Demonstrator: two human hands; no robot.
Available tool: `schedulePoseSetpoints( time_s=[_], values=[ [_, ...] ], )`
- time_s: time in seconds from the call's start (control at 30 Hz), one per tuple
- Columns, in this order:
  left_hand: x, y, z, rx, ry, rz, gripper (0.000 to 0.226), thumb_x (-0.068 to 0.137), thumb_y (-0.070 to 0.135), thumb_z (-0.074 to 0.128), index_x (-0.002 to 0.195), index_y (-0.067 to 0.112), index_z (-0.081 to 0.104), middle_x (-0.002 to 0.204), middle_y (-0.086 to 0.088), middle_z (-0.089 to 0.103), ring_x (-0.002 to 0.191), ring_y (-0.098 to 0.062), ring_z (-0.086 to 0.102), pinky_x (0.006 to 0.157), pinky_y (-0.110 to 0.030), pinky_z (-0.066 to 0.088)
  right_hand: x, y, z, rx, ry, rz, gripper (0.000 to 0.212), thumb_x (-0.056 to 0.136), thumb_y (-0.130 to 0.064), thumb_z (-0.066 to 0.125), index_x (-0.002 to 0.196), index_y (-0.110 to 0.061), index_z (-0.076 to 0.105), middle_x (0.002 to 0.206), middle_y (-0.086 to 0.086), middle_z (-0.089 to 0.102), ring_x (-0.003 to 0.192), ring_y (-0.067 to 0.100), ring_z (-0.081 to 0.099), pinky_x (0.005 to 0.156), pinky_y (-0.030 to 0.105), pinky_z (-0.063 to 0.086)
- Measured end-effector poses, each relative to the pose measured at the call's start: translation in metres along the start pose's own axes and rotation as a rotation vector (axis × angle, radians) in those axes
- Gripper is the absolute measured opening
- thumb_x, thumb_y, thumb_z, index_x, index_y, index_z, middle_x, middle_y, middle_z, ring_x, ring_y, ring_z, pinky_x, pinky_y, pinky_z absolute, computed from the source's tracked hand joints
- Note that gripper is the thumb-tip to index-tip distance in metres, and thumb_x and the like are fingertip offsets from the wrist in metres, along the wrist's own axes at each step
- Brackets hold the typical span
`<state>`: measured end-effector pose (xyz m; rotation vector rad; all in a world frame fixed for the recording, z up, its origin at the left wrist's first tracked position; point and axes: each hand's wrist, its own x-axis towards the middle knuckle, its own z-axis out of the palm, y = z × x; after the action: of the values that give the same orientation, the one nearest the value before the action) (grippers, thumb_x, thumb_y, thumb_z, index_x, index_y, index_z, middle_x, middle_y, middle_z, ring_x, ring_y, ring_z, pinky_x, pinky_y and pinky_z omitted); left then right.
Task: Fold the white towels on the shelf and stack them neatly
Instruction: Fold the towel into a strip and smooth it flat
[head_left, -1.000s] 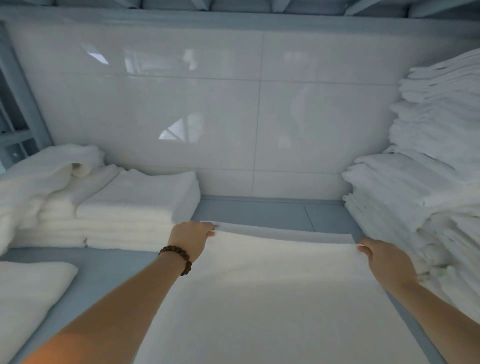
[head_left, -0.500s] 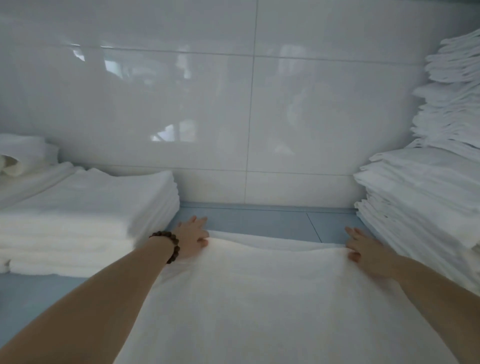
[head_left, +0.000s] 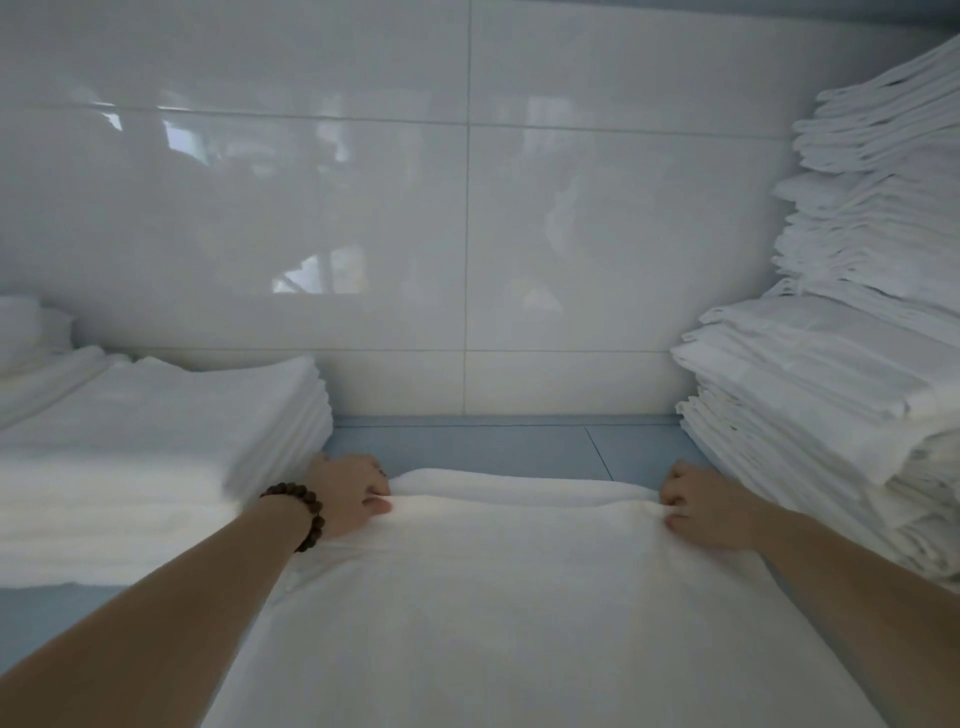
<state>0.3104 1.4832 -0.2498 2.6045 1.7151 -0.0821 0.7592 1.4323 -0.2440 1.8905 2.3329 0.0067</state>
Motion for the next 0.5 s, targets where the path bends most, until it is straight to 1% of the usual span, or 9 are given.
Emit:
schedulePoseSetpoints(
  time_s=[0.07, 0.13, 0.2, 0.23, 0.27, 0.33, 0.4, 0.43, 0.5],
  values=[
    [-0.006, 0.006, -0.004, -0.043, -0.010, 0.049, 0.024, 0.093, 0.041, 0.050, 0.099, 0.029, 0.069, 0.109, 0.014, 0.048, 0.113, -0.011, 0.049, 0.098, -0.029, 0.035, -0.008, -0.005, -0.002, -0.070, 0.027, -0.017, 0.015, 0.087, -0.028, 0.049, 0.073, -0.023, 0.052, 0.107, 0.003, 0.047, 0.089, 0.021, 0.057, 0.082, 0.033, 0.043],
    [-0.014, 0.014, -0.011, -0.088, -0.044, 0.108, 0.025, 0.093, 0.037, 0.052, 0.102, 0.024, 0.071, 0.128, 0.011, 0.046, 0.120, -0.012, 0.046, 0.101, -0.024, 0.033, -0.015, -0.009, -0.004, -0.169, 0.062, -0.006, 0.018, 0.088, -0.032, 0.045, 0.084, -0.022, 0.060, 0.109, -0.003, 0.050, 0.095, 0.018, 0.057, 0.079, 0.030, 0.038],
    [-0.023, 0.023, -0.015, -0.083, -0.070, 0.142, 0.027, 0.093, 0.036, 0.051, 0.099, 0.020, 0.071, 0.134, 0.011, 0.044, 0.119, -0.012, 0.046, 0.101, -0.024, 0.034, -0.023, -0.015, -0.009, -0.215, 0.057, 0.014, 0.018, 0.090, -0.033, 0.044, 0.077, -0.026, 0.053, 0.102, -0.006, 0.050, 0.102, 0.016, 0.054, 0.080, 0.031, 0.032],
    [-0.027, 0.027, -0.016, -0.067, -0.075, 0.146, 0.028, 0.092, 0.037, 0.050, 0.096, 0.017, 0.071, 0.130, 0.011, 0.047, 0.114, -0.013, 0.049, 0.098, -0.026, 0.037, -0.028, -0.018, -0.012, -0.206, 0.058, 0.026, 0.020, 0.090, -0.032, 0.044, 0.071, -0.027, 0.046, 0.096, -0.007, 0.047, 0.104, 0.016, 0.052, 0.079, 0.032, 0.030],
    [-0.033, 0.032, -0.018, -0.047, -0.074, 0.146, 0.030, 0.092, 0.038, 0.049, 0.093, 0.017, 0.070, 0.123, 0.010, 0.050, 0.107, -0.013, 0.052, 0.093, -0.027, 0.039, -0.034, -0.022, -0.014, -0.192, 0.078, 0.025, 0.021, 0.091, -0.032, 0.044, 0.071, -0.028, 0.042, 0.093, -0.008, 0.045, 0.105, 0.016, 0.051, 0.078, 0.032, 0.027],
    [-0.043, 0.040, -0.021, 0.001, -0.046, 0.152, 0.032, 0.091, 0.042, 0.048, 0.091, 0.018, 0.070, 0.107, 0.009, 0.049, 0.098, -0.015, 0.051, 0.087, -0.029, 0.040, -0.048, -0.025, -0.016, -0.156, 0.134, 0.009, 0.012, 0.091, -0.034, 0.043, 0.082, -0.029, 0.049, 0.093, -0.008, 0.048, 0.105, 0.016, 0.050, 0.076, 0.031, 0.023],
    [-0.055, 0.047, -0.026, 0.042, 0.034, 0.180, 0.030, 0.091, 0.042, 0.049, 0.091, 0.021, 0.071, 0.103, 0.008, 0.044, 0.101, -0.015, 0.044, 0.090, -0.028, 0.034, -0.063, -0.025, -0.013, -0.074, 0.208, 0.006, 0.020, 0.090, -0.036, 0.040, 0.092, -0.026, 0.057, 0.098, -0.006, 0.055, 0.101, 0.016, 0.053, 0.076, 0.030, 0.027],
    [-0.061, 0.051, -0.029, 0.027, 0.083, 0.190, 0.029, 0.092, 0.042, 0.050, 0.093, 0.022, 0.071, 0.104, 0.007, 0.042, 0.101, -0.014, 0.041, 0.090, -0.027, 0.032, -0.071, -0.026, -0.013, -0.020, 0.239, 0.002, 0.022, 0.089, -0.036, 0.039, 0.092, -0.024, 0.057, 0.097, -0.005, 0.057, 0.096, 0.018, 0.056, 0.076, 0.030, 0.031],
    [-0.074, 0.057, -0.036, -0.066, 0.155, 0.193, 0.027, 0.092, 0.040, 0.053, 0.093, 0.022, 0.072, 0.101, 0.006, 0.036, 0.091, -0.010, 0.038, 0.080, -0.022, 0.030, -0.089, -0.030, -0.015, 0.101, 0.296, -0.007, 0.016, 0.090, -0.029, 0.044, 0.091, -0.019, 0.056, 0.091, -0.001, 0.056, 0.083, 0.023, 0.059, 0.071, 0.033, 0.038]
  ],
)
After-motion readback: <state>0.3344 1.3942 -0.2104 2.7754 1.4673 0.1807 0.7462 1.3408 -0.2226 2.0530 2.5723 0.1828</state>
